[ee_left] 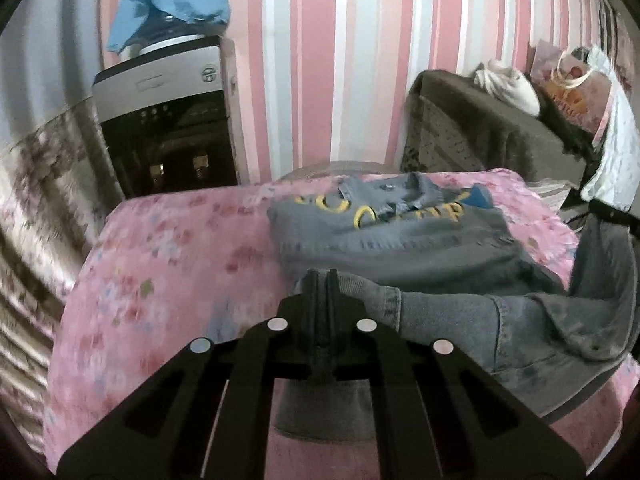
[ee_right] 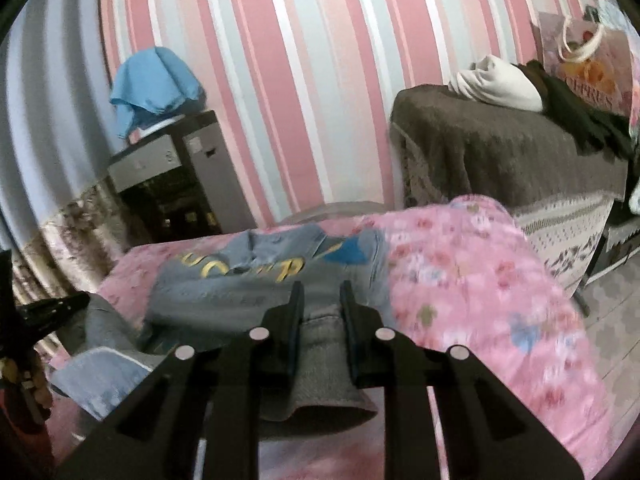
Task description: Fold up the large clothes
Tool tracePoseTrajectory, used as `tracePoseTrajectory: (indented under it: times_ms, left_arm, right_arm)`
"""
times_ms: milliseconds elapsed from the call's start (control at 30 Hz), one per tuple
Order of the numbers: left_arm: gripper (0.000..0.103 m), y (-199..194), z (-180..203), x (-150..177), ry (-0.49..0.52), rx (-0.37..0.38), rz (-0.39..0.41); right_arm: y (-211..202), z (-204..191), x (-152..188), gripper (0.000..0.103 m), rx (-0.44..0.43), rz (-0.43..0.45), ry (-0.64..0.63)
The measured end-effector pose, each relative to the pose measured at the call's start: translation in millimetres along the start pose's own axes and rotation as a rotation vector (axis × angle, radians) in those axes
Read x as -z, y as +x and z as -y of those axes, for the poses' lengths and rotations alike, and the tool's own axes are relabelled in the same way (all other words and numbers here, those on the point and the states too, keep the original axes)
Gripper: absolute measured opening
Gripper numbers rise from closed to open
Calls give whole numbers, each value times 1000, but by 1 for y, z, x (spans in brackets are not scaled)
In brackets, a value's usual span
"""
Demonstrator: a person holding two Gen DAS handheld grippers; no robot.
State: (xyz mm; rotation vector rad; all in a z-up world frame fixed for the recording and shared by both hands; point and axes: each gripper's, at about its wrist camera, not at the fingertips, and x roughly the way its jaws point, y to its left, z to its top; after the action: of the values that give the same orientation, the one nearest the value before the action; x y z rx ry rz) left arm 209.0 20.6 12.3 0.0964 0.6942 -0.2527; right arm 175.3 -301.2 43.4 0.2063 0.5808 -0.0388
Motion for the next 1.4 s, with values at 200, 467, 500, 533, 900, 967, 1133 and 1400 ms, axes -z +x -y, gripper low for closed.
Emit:
tracePoseTrajectory:
  times_ms: [200,467,500,533,900,967,1133,1400]
  left_arm:
    - [3,73,-4,-47,36,-36,-46]
    - [4,156,-18,-95,9,-53,-108]
    - [4,172,-19,-95,19,-65,-131]
    - [4,181,-19,-94,25,-81,-139]
    - [100,144,-67,-92,-118,-44,-41]
    - [100,138,-71,-91,-115,-33,-40]
    - [100,144,-66,-81,-8,-28,-118]
    - [97,191,-28,-59,48,-6,-189]
  right_arm:
    - [68,1,-46,18,104,-25,-66]
    - [156,28,-67,18,239,-105,-78]
    - [170,39,-64,18,203,-149,-35]
    - [179,43,-63,19,175,-171,-14]
    - [98,77,-58,77,-31,37,145]
    - [103,76,-52,77,-25,-8,115]
    - [144,80,-21,77,37,-176,92]
    - [177,71,3,62,28,-291,42]
